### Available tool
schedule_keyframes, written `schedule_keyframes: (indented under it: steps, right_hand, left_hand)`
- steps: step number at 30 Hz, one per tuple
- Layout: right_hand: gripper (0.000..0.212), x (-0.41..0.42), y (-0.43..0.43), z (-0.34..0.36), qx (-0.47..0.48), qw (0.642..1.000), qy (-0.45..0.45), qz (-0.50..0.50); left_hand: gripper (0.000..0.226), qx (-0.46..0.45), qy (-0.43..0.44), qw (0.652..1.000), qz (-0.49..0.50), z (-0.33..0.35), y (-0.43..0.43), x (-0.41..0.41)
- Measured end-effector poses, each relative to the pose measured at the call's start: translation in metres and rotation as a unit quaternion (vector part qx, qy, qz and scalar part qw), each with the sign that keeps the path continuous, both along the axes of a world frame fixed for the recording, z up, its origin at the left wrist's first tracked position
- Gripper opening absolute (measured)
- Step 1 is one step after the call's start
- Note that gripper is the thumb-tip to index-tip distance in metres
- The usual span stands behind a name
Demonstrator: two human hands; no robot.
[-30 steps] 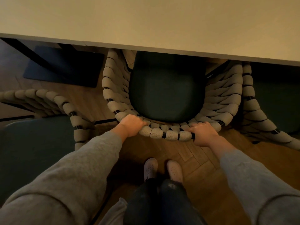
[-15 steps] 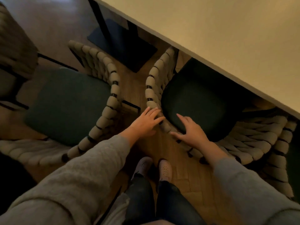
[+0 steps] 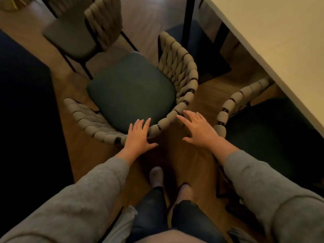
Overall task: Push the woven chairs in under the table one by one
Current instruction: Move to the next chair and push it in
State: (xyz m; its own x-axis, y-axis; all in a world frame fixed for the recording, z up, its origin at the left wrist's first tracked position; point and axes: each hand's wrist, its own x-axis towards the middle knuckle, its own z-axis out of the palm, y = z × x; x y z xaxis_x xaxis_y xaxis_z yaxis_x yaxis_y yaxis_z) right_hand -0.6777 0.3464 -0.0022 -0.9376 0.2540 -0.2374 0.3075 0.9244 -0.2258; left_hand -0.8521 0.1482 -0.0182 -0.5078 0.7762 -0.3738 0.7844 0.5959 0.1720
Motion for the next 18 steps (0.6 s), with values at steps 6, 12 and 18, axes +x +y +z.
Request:
schedule_keyframes:
  steps: [6,12,18]
  right_hand:
    - [0.091,-0.069,0.022,-0.011,0.093,0.984,-0.115,0.095]
    - [0.064,-0.111,0.050,-0.022,0.129,0.964,-0.191,0.133]
    - [0.051,-0.138,0.099,-0.023,0.202,0.923,-0.258,0.200]
  left_hand:
    - [0.087,-0.060,-0.040,0.997,-0.015,-0.021,-0.013,-0.037]
    - [0.051,-0.006,-0.046,0.999,-0.026,-0.031,-0.015,-0.042]
    - [0.040,0.019,-0.027,0.998,-0.057,-0.038,-0.019,-0.046]
